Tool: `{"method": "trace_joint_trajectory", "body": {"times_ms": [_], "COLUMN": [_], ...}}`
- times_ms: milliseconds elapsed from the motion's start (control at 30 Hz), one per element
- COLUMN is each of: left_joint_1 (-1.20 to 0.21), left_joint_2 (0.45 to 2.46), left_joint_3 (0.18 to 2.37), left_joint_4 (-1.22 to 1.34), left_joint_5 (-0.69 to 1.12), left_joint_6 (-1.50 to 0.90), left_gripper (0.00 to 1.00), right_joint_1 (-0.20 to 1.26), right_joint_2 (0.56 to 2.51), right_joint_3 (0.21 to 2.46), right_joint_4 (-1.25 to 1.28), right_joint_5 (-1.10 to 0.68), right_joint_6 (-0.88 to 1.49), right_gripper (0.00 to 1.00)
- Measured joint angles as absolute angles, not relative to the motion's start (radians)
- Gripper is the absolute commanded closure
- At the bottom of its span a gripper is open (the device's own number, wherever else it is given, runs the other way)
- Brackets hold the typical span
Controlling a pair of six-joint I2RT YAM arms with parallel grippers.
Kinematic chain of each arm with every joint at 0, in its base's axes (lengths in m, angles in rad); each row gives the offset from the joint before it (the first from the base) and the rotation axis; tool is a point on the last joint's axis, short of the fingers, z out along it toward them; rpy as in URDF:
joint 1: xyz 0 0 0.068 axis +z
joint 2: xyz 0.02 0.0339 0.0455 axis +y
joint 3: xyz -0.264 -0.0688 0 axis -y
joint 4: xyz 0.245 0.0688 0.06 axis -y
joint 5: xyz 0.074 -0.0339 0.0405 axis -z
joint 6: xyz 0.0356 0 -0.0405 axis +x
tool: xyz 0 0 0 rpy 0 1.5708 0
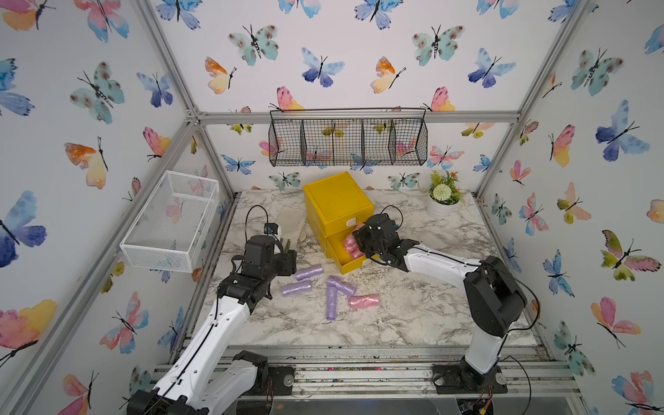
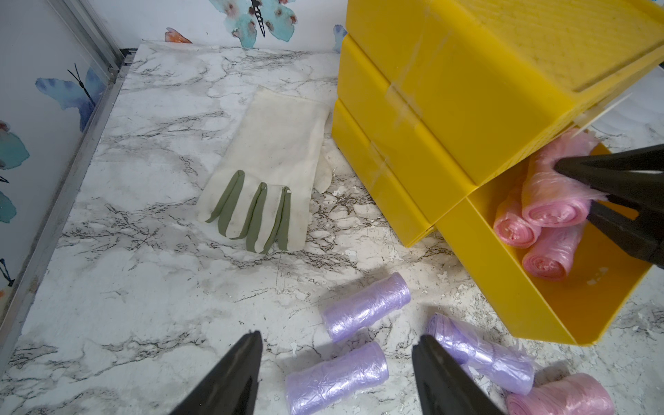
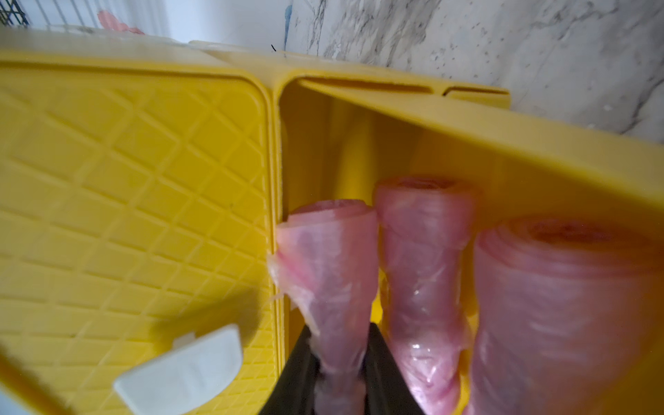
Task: Sort the rolls of trash bags by color and place them into the drawer
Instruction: Place the roll of trash bags in the drawer.
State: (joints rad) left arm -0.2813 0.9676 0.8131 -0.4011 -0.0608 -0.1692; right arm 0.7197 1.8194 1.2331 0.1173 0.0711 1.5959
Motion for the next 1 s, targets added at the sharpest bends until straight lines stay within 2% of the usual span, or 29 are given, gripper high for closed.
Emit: {"method": "trace_joint_trajectory", "body": {"times_ms": [433, 833, 1000], "left_joint_1": [-0.281, -0.28, -0.28], "left_joint_2": [0.968, 0.968, 0.968], "left_joint_3": [0.813, 0.813, 0.813], "left_joint_4": [-0.401, -0.401, -0.401], "left_joint_5": [-0.06, -0.06, -0.06], "left_joint_6": [-0.169, -0.169, -0.169], "left_gripper": [0.29, 0.29, 0.29], "right_joint_1": [0.719, 0.719, 0.72], "right_joint_2": [1.85, 1.865, 1.865], "right_joint_3": [1.237, 1.25, 1.251], "right_joint_4": [0.18, 0.184, 0.18], "right_joint_5": [0.067, 0.07, 0.071], "right_joint_6": [1.612, 1.603, 1.597], "right_gripper": [0.72, 0.63, 0.63]}}
